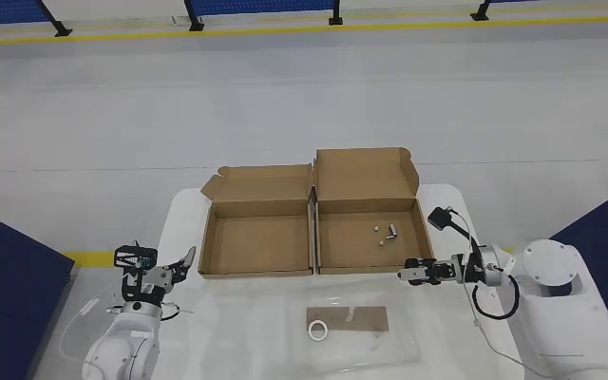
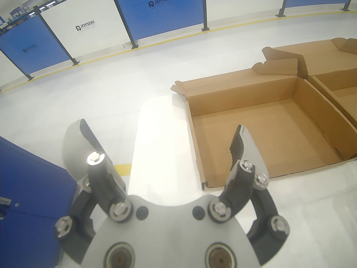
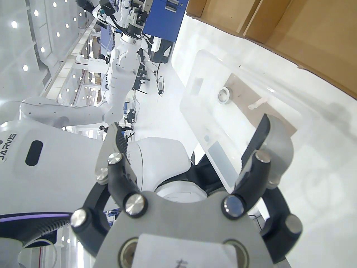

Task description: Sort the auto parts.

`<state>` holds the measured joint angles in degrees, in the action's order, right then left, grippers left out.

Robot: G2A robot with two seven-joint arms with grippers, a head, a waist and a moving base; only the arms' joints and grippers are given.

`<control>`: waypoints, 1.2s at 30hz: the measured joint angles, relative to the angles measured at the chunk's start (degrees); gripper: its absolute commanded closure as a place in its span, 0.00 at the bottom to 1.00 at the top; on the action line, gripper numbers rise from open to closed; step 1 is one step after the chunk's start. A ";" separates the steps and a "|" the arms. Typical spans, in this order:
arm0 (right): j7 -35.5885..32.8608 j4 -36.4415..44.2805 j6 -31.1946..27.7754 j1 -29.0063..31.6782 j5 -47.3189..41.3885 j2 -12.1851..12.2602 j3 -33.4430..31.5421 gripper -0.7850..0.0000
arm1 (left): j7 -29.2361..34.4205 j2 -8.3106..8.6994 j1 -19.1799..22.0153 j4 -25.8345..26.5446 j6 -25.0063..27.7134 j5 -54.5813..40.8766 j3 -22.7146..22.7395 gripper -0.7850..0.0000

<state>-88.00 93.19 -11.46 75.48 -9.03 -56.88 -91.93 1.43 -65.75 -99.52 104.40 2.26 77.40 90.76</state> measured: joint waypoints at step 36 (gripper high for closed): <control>0.00 0.00 0.00 0.00 0.00 0.00 0.00 0.00 | 22.94 1.23 -2.23 17.68 20.28 7.96 -4.50 0.00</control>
<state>-88.00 93.19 -11.46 75.48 -9.03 -56.88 -91.93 24.37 -64.52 -101.75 122.08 22.54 85.36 86.26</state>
